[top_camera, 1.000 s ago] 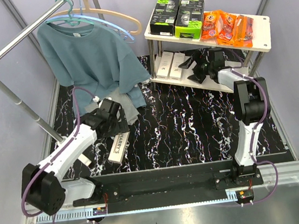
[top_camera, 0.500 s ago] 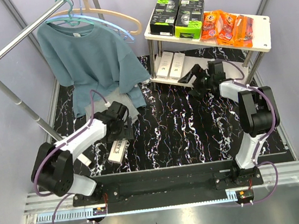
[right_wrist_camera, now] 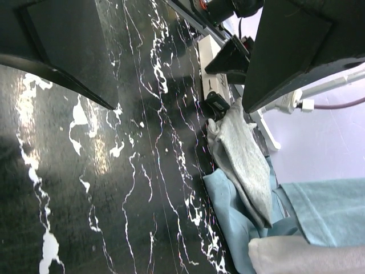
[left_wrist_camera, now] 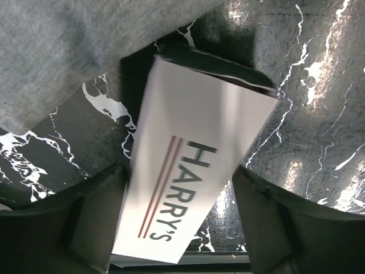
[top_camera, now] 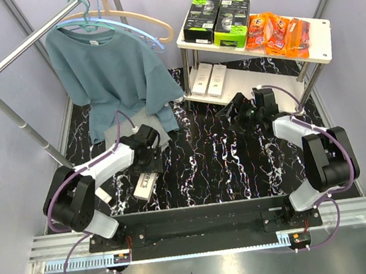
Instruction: Place and organize the shaving razors onto the shelf
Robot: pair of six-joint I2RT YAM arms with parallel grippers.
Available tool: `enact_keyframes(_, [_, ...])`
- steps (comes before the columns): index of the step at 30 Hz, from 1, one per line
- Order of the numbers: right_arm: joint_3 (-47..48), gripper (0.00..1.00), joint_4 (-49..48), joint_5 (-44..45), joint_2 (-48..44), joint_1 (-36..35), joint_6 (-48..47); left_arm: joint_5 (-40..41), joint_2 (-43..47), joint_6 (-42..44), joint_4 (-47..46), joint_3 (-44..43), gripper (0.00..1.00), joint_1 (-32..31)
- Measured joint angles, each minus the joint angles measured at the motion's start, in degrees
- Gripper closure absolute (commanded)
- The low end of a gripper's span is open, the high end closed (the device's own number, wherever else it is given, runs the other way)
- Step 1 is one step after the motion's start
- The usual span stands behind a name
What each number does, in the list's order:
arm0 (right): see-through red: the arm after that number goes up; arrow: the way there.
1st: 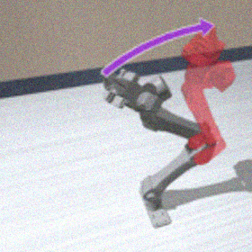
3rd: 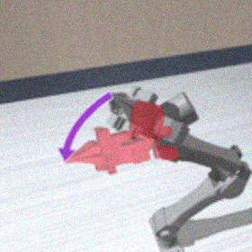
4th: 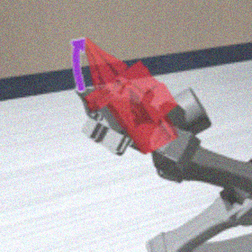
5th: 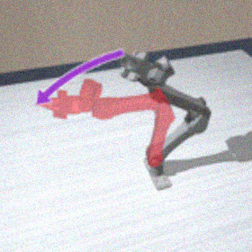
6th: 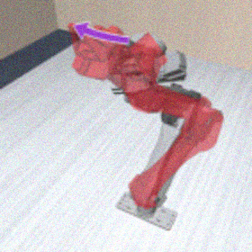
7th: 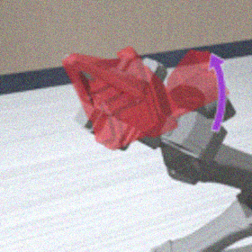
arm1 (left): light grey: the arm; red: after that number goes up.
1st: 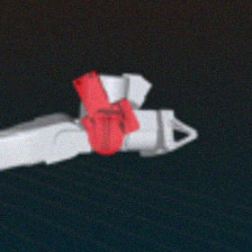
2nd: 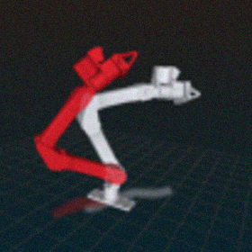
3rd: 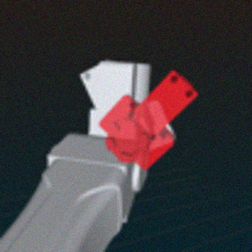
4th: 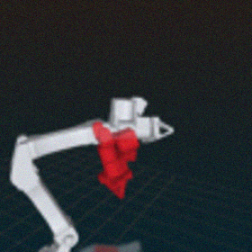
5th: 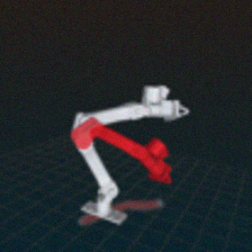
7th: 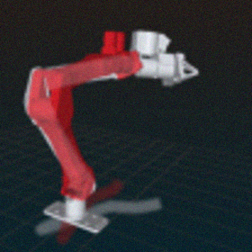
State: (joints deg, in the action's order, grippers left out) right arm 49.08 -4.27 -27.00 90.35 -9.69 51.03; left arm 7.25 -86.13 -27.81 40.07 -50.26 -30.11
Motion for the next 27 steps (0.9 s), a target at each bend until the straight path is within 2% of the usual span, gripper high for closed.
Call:
enact_keyframes(3, [-1.33,0.00,0.17,-0.02,-1.73,-0.04,0.02,-0.09,-0.50,0.39,-0.04,0.00,0.46,0.00])
enact_keyframes(7, [-2.84,0.00,0.35,-0.04,-4.20,-0.04,0.37,-0.17,-0.98,0.57,-0.04,-0.17,0.55,0.00])
enact_keyframes(18, [-5.27,0.00,3.78,0.07,-13.53,-0.72,0.15,-1.49,-0.46,0.35,0.13,-0.37,0.60,0.00])
enact_keyframes(27, [-6.12,0.00,10.99,1.01,-24.04,-2.10,-0.68,-6.95,5.09,-2.45,0.83,-4.09,0.60,0.00])
